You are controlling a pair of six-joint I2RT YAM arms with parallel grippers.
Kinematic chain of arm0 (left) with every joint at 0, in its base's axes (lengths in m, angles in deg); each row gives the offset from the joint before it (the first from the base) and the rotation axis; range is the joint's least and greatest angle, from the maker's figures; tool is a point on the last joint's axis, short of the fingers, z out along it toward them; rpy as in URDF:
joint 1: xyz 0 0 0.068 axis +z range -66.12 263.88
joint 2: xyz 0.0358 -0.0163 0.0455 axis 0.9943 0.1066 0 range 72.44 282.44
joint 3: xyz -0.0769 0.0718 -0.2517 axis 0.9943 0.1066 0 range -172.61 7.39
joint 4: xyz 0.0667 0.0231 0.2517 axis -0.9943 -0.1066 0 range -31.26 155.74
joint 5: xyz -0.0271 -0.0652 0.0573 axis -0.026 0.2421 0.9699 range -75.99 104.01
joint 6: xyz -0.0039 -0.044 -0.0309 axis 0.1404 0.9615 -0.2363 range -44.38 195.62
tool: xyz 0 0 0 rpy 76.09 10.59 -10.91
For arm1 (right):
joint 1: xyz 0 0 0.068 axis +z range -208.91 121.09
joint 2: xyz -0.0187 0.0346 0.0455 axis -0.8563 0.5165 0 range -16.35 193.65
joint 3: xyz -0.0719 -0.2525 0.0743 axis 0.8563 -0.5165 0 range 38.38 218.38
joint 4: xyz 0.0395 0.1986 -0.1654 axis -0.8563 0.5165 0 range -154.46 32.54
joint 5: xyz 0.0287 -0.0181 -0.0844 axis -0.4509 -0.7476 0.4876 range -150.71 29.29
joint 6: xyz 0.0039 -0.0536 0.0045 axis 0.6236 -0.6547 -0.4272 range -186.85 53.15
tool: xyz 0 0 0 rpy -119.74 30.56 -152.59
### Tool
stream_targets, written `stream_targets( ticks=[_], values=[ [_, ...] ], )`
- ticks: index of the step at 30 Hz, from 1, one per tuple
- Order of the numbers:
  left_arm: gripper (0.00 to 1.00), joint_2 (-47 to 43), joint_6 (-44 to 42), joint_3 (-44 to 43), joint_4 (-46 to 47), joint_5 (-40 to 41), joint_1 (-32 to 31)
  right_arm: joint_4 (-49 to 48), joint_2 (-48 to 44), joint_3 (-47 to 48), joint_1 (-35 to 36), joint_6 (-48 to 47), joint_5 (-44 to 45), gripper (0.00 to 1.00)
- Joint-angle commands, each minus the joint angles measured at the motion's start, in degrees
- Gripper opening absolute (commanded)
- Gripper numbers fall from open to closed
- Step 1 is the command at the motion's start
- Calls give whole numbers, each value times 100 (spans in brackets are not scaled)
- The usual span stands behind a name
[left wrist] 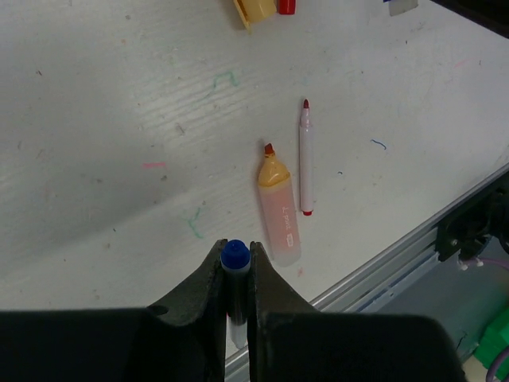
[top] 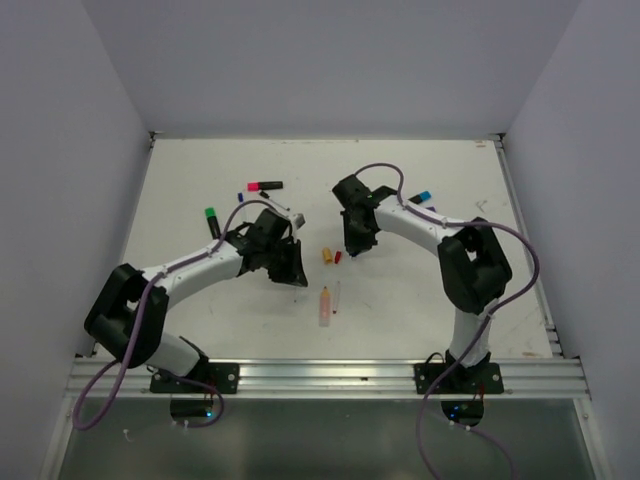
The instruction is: Open the pen caps
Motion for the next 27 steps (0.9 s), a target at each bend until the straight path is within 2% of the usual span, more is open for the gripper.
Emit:
stream_targets(
  ticks=[1,8,15,21,23,27],
  values=[
    [0,284,-37,-1,642,-7,0,96,262,552,-8,-190,174,0],
    [6,794,-64,113,959,-245,8,26,587,650,-52,-24,-81,0],
    [14,803,77,491,1258,-298,8,-141,702,509,-52,82,-283,0],
    [30,759,174,763,1434,-325,8,-255,737,351,-52,161,-415,8],
    [40,759,182,790,1451,-316,8,-255,754,360,-52,170,-415,14],
    [50,716,183,790,1442,-255,8,-247,702,404,-61,144,-371,27]
  ],
)
